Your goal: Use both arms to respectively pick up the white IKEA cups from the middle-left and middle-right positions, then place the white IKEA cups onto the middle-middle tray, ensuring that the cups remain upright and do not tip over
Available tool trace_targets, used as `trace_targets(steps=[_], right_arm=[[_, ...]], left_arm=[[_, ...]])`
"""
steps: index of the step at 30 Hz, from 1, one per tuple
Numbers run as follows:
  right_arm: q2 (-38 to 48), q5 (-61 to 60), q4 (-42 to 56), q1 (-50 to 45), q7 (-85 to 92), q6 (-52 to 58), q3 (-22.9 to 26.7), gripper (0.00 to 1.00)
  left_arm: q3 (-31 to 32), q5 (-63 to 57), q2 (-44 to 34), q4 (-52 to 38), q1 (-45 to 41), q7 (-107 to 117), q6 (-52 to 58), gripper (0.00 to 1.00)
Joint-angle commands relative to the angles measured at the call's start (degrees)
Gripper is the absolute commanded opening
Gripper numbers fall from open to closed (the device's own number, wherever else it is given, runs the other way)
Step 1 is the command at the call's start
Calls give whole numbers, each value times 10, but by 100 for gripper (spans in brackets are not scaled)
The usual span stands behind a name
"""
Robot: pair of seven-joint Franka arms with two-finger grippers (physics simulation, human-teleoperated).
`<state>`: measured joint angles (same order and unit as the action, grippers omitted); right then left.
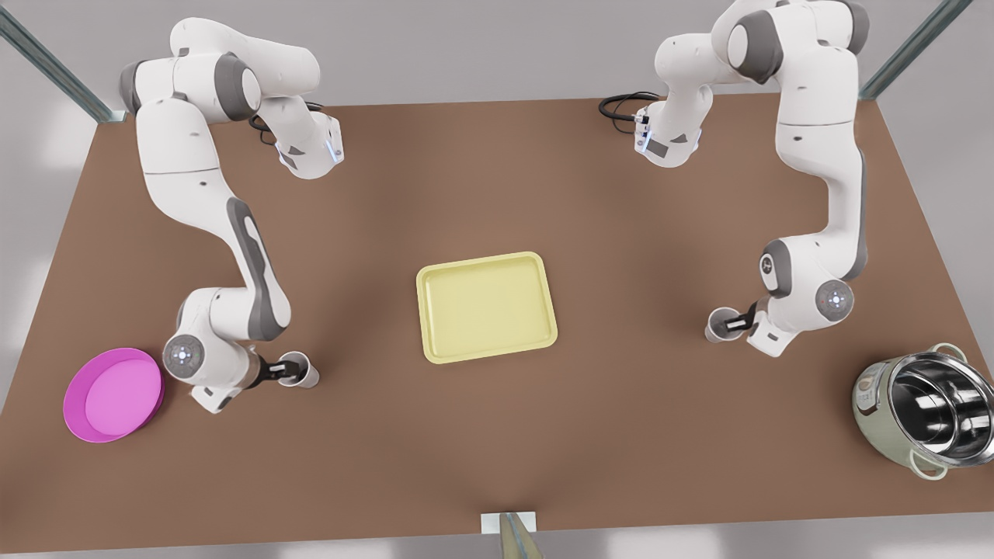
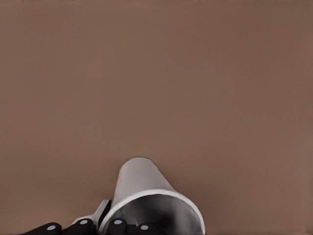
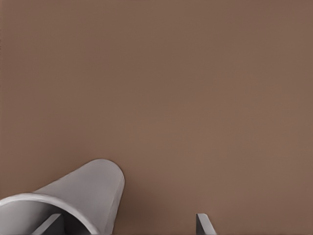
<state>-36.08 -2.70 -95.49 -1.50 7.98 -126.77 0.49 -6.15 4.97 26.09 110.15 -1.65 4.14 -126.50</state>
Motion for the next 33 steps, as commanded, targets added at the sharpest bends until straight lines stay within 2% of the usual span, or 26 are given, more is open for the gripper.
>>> trace_targets(steps=[1, 2, 3, 4, 5, 6, 7, 8, 10, 13, 15, 19, 20, 22, 24, 28, 33], right_arm=[[-1, -1, -9, -1, 31, -49, -6, 87], [-1, 0, -10, -1, 32, -50, -6, 76], [-3, 0, -9, 0, 45, -51, -6, 54], [-4, 1, -8, -1, 46, -52, -6, 48], [-4, 1, -5, -1, 46, -52, -7, 38], [-4, 1, -3, -1, 48, -52, -7, 25], [-4, 1, 0, -1, 58, -52, -8, 21], [-4, 1, 0, -2, 58, -52, -10, 21], [-3, 2, 6, -3, 63, -51, -10, 21], [16, 0, 19, -7, 60, -27, -31, 21], [33, -10, 15, -13, 43, -2, -66, 21], [72, -11, -23, -90, -75, -12, -73, 21], [84, -11, -43, -113, -106, -26, -72, 21], [103, -10, -101, -155, -180, -97, -73, 21], [112, -10, -120, -202, -255, -132, -73, 21], [109, -5, -133, -264, -383, -221, -72, 21], [75, -4, -131, -281, -394, -253, -71, 21]], left_arm=[[4, 16, -6, -3, -7, -17, -10, 21], [7, 16, -20, -5, -30, -5, -7, 21], [53, 14, -18, -51, -41, 46, 32, 21], [62, -14, -13, -104, -73, 81, 115, 21], [81, -19, 16, -206, -131, 219, 188, 21], [121, -15, 55, -259, -142, 314, 188, 21], [165, -17, 96, -308, -143, 377, 187, 21], [186, -18, 133, -341, -155, 430, 185, 21], [192, -20, 154, -353, -191, 503, 182, 21], [217, -19, 173, -329, -196, 546, 112, 21], [231, -20, 184, -327, -194, 545, 96, 21], [243, -22, 193, -302, -201, 549, 80, 21], [243, -22, 197, -302, -200, 548, 79, 38], [243, -22, 197, -302, -195, 547, 79, 99], [243, -22, 197, -302, -187, 544, 78, 100], [289, -25, 191, -302, -147, 549, 107, 100], [309, -25, 179, -302, -137, 562, 132, 100]])
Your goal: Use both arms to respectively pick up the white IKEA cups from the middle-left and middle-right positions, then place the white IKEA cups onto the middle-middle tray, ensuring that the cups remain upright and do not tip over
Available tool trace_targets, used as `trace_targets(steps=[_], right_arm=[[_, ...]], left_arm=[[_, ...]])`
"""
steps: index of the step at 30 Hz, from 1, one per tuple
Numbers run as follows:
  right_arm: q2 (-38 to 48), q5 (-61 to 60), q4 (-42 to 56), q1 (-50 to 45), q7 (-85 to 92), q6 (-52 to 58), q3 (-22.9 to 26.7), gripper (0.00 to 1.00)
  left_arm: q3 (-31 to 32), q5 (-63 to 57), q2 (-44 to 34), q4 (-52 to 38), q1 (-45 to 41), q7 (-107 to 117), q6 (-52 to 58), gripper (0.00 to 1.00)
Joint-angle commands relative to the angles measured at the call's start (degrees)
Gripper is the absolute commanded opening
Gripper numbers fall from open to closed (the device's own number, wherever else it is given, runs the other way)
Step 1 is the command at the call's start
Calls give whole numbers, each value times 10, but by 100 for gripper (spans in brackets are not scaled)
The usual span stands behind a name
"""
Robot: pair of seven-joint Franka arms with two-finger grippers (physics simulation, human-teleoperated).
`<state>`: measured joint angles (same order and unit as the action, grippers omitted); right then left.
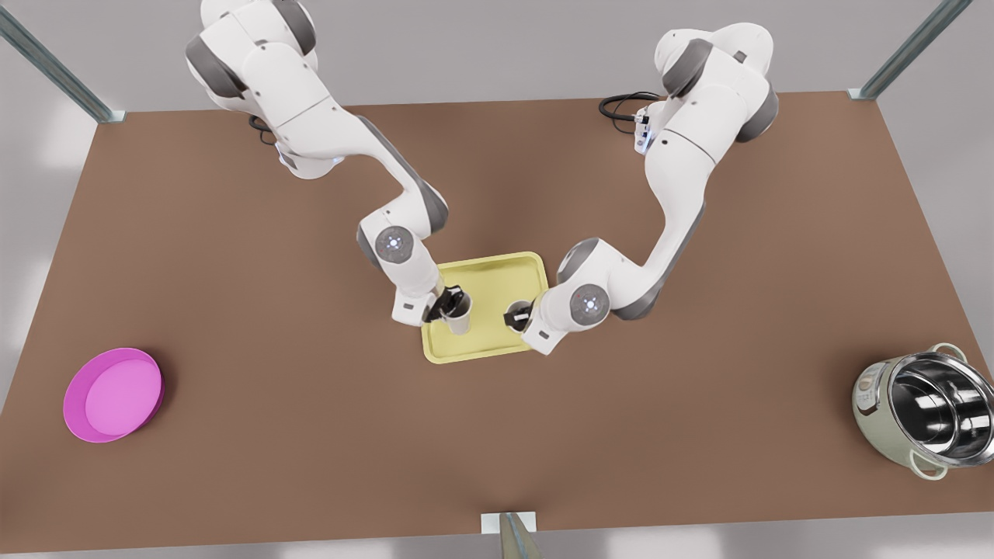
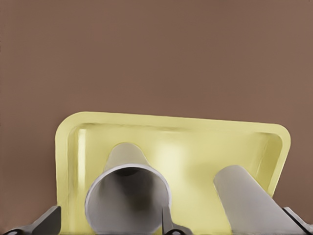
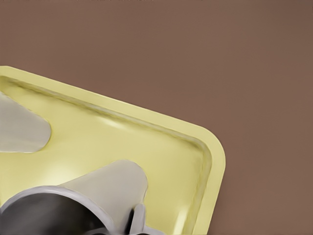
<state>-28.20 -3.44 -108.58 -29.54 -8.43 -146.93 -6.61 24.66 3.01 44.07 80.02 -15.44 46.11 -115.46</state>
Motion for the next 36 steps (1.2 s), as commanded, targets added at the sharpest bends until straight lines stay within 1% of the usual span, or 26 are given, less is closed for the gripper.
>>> trace_targets(steps=[1, 2, 3, 4, 5, 6, 7, 8, 9, 10, 12, 15, 19, 20, 21, 23, 24, 25, 26, 27, 29, 30, 31, 32, 33, 36], right_arm=[[-5, 6, 0, -1, -229, -53, 0, 21], [-6, 7, 0, -1, -229, -53, 0, 21], [-11, 13, -1, -1, -228, -52, 1, 21], [-12, 14, -1, -1, -228, -51, 1, 21], [-15, 15, -1, 0, -228, -51, 1, 21], [-17, 15, -1, 0, -228, -50, 2, 21], [-18, 15, -1, 1, -228, -50, 2, 99], [-17, 15, 0, 0, -228, -49, 3, 100], [-18, 15, -1, 0, -228, -49, 3, 100], [-17, 15, 0, 0, -228, -49, 4, 100], [-17, 15, -1, 0, -228, -49, 4, 100], [-15, 28, 11, 2, -225, -46, 5, 100], [-5, 28, 11, 5, -223, -35, 5, 100], [23, 28, 12, 11, -224, -6, 7, 100], [58, 29, 36, 32, -220, 69, 8, 100], [74, 28, 123, 95, -114, 239, 8, 100], [74, 28, 130, 122, -57, 269, 9, 100], [68, 30, 135, 168, -48, 299, 11, 100], [55, 32, 150, 213, 36, 337, 16, 100], [54, 42, 150, 259, 126, 349, 16, 100], [103, 55, 151, 299, 121, 366, 19, 100], [163, 55, 156, 309, 131, 439, 23, 100], [198, 55, 197, 309, 138, 530, 23, 100], [198, 55, 267, 309, 133, 623, 23, 100], [200, 55, 280, 309, 133, 638, 23, 100], [198, 54, 275, 309, 137, 635, 28, 100]], left_arm=[[1, -15, -24, 0, 0, 139, 89, 100], [2, -61, -63, -5, 14, 133, 176, 100], [0, -68, -103, -7, 29, 80, 238, 100], [5, -66, -142, -7, 73, 5, 283, 100], [6, -69, -170, -26, 128, -100, 322, 100], [6, -91, -170, -66, 179, -189, 375, 100], [4, -121, -170, -106, 190, -209, 425, 100], [6, -127, -171, -129, 207, -216, 445, 100], [-44, -126, -240, -101, 188, -331, 431, 100], [-100, -120, -297, -35, 145, -381, 385, 100], [-102, -119, -269, -37, 148, -381, 384, 100], [-101, -114, -254, -38, 144, -382, 381, 100], [-100, -113, -252, -38, 143, -383, 364, 100], [-100, -113, -252, -38, 143, -383, 364, 100], [-100, -114, -249, -38, 143, -383, 364, 100], [-100, -113, -247, -38, 144, -383, 357, 100], [-100, -113, -245, -38, 145, -383, 353, 100], [-100, -107, -245, -38, 144, -383, 353, 100], [-100, -105, -245, -38, 144, -383, 353, 100], [-100, -105, -245, -38, 146, -384, 354, 100], [-94, -104, -241, -36, 141, -380, 361, 100], [-92, -102, -244, -38, 146, -382, 379, 100], [-93, -104, -250, -52, 147, -383, 394, 100], [-93, -104, -250, -61, 147, -382, 397, 100], [-93, -104, -250, -61, 147, -381, 397, 100], [-95, -85, -250, -62, 153, -381, 397, 100]])
